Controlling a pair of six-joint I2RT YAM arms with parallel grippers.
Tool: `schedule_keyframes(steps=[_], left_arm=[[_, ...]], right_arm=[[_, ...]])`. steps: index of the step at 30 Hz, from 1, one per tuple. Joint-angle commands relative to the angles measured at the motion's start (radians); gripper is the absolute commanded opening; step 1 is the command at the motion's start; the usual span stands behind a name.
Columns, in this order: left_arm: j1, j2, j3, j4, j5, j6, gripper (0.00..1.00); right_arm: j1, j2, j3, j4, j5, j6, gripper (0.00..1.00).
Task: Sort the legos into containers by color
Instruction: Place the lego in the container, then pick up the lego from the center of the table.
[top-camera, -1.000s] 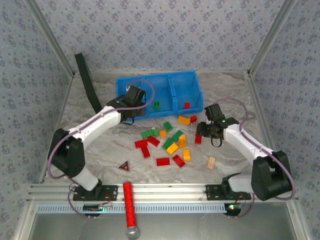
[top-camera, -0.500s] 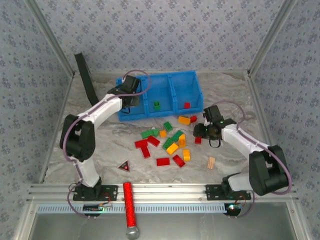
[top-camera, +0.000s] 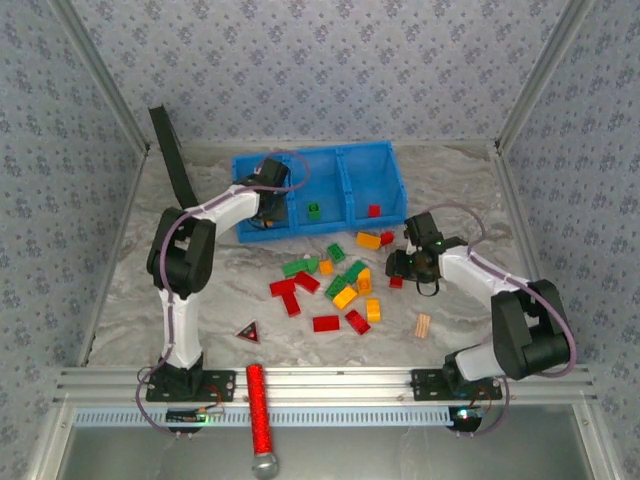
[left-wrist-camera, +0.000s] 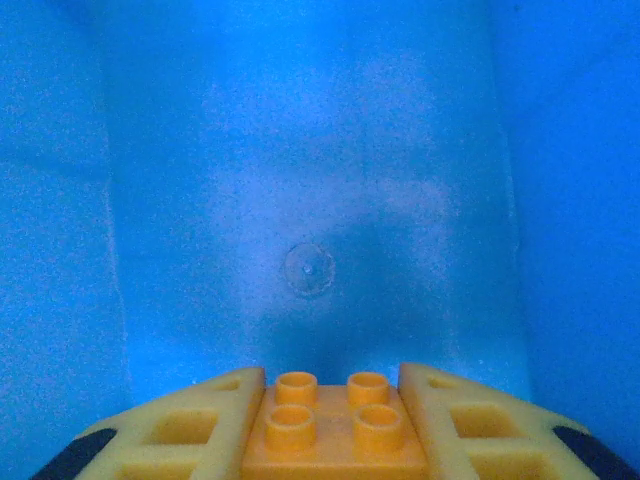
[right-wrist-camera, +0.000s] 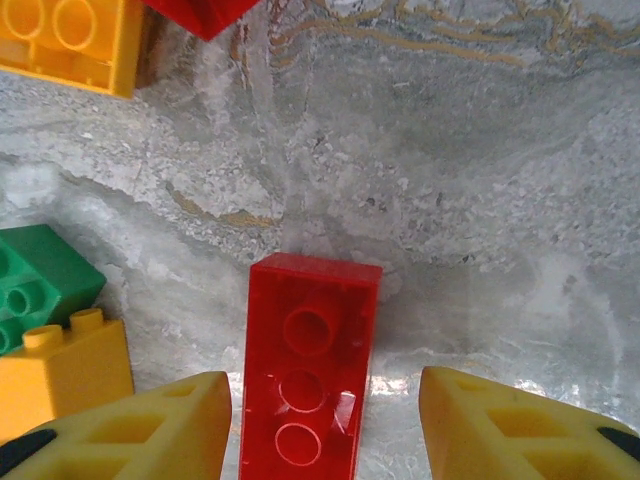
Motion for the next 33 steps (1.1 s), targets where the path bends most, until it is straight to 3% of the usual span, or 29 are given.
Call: schedule_keyframes(steps=[1, 11, 19, 22, 26, 33], left_arm=[[-0.001, 0.012, 0.026, -0.013, 0.010, -0.025, 0.25], [-0.002, -0.055, 0.005, -0.027, -0.030, -0.032, 0.49], [-0.005, -0.144, 0.007, -0.026, -0.002, -0.022, 0.56], [-0.013, -0.189, -0.001, -0.027, 0.003, -0.016, 0.57], [-0.018, -0.270, -0.021, -0.031, 0.007, -0.003, 0.58], [-0.018, -0.447, -0.042, -0.058, 0.011, 0.032, 0.59]], right_arm=[[0.009, 0.027, 0.014, 0.007, -0.004, -0.011, 0.54], [0.029, 0.093, 0.033, 0.023, 0.002, -0.010, 0.54], [0.040, 0.126, 0.042, 0.054, 0.002, 0.006, 0.52], [0.047, 0.148, 0.056, 0.054, 0.015, 0.008, 0.48], [0.053, 0.173, 0.073, 0.048, 0.026, 0.007, 0.35], [0.054, 0.178, 0.134, -0.023, 0.069, -0.022, 0.24]])
